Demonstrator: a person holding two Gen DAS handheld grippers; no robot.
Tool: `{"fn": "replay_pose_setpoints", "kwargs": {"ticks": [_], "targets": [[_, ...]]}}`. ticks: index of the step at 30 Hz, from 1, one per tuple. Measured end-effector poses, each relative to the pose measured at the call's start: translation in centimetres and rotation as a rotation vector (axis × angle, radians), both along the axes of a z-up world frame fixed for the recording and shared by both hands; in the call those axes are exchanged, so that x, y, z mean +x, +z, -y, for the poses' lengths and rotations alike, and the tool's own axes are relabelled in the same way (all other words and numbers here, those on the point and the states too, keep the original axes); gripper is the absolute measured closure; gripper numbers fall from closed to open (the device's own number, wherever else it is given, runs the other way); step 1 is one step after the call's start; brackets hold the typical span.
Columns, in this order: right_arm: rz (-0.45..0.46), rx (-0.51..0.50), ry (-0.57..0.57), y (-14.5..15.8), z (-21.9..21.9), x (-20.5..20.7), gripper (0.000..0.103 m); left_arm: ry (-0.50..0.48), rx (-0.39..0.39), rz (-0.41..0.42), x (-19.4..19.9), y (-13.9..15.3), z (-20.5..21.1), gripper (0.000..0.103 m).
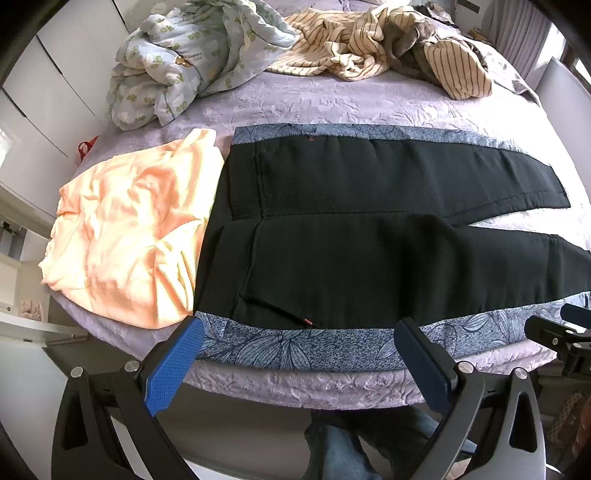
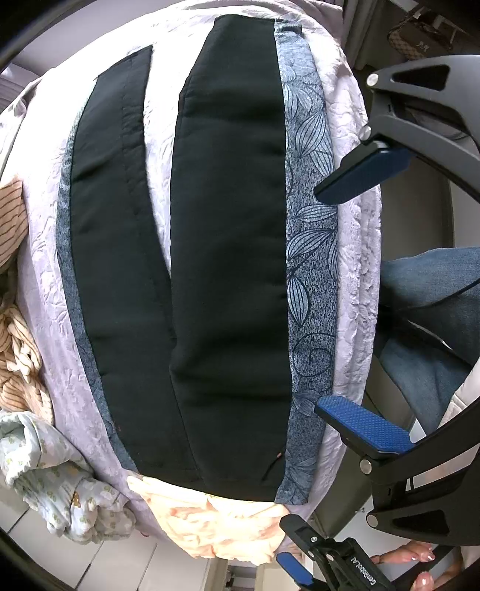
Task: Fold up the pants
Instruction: 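Lower both grippers toward the patterned waistband edge of the black trousers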
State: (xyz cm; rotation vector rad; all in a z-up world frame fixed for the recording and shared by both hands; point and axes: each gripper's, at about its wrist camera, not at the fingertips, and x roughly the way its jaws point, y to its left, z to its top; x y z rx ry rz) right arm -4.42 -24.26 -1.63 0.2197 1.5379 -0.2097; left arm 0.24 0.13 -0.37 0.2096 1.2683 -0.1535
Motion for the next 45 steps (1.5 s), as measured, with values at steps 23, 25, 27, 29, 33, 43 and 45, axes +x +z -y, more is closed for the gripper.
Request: {"fn": "replay_pose_setpoints", "kwargs": {"ticks": [23,25,27,29,33,43,45], "targets": [[-0.08,0.006,-0.045,-4.1,2.0,-0.8,0.0,0.048,0.008,-0.061,0.0,-5.1,-1.7,0.0],[-0.085,0.008,-0.049,-4.6,2.0,-0.9,0.0,0.046,-0.008,-0.054,0.1,-5.8,-1.7,0.0],[-0.092,0.002,-0.049,-5.2,2.1,-1.0,0.0,0.047,0.015,-0.091,-0.2,-6.7,-1.8,0.0],[-0.098,0.008,-0.054,-5.8,2.1,-1.0,0.0,0.054,0.019,-0.121,-0.4,-7.7,-1.9,0.0],[-0.11,0.017,-0.061,-6.9,2.3,-1.1,0.0,0.052,0.015,-0.143,-0.8,-9.2,-1.8,0.0],[-0.119,0.039,-0.059,-8.3,1.8,-0.9,0.0,0.045,0.021,-0.194,-2.0,-10.5,-1.1,0.0],[-0.118,0.042,-0.061,-8.4,1.8,-1.0,0.0,0.043,0.023,-0.198,-2.1,-10.4,-0.8,0.0]]}}
